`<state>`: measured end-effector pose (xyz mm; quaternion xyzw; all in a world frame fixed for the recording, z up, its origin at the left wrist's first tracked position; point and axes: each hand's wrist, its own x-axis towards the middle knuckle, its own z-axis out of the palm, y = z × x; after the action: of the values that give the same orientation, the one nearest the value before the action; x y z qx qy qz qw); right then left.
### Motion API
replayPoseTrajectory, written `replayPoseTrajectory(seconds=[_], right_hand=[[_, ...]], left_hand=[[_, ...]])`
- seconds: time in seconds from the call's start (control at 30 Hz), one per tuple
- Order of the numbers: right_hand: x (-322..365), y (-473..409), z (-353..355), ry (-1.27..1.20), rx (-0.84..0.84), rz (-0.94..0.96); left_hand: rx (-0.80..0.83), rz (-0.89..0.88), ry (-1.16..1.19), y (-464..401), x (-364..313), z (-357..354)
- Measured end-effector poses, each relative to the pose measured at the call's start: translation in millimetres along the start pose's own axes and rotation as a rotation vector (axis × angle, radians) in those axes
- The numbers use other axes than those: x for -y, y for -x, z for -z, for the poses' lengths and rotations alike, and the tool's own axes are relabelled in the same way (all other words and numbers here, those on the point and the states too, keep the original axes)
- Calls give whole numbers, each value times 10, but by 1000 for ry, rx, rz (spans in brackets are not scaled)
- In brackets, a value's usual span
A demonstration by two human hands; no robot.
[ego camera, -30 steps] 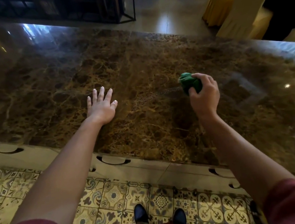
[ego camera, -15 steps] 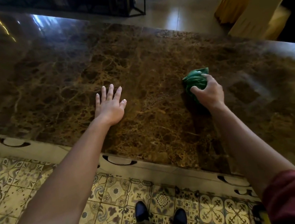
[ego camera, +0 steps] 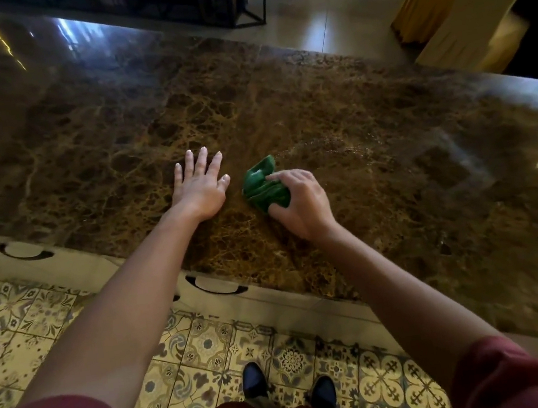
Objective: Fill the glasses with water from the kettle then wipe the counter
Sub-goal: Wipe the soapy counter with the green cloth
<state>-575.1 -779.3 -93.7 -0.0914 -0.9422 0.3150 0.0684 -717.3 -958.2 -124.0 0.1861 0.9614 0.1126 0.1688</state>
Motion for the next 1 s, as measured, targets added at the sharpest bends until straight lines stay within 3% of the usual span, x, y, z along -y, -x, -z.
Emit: replayPoseTrajectory(seconds=[0.2, 0.33, 0.6, 0.73, 0.9, 1.0], right_hand=[[185, 631, 294, -226, 420, 71], [26, 664, 557, -458, 218, -72], [-704, 159, 1191, -214, -466, -382], [-981, -238, 1415, -285, -719, -473], [-1104, -434, 1409, -357, -799, -440], [-1156, -402, 1279, -177, -621, -454]], left_hand=[[-14, 6, -1, 4, 2, -7], [-25, 17, -19, 8, -11, -20], [1, 13, -4, -14, -19, 11], [4, 13, -3, -23, -8, 11], [-4, 17, 0, -38, -9, -2], [-11, 13, -4, -33, -12, -10]])
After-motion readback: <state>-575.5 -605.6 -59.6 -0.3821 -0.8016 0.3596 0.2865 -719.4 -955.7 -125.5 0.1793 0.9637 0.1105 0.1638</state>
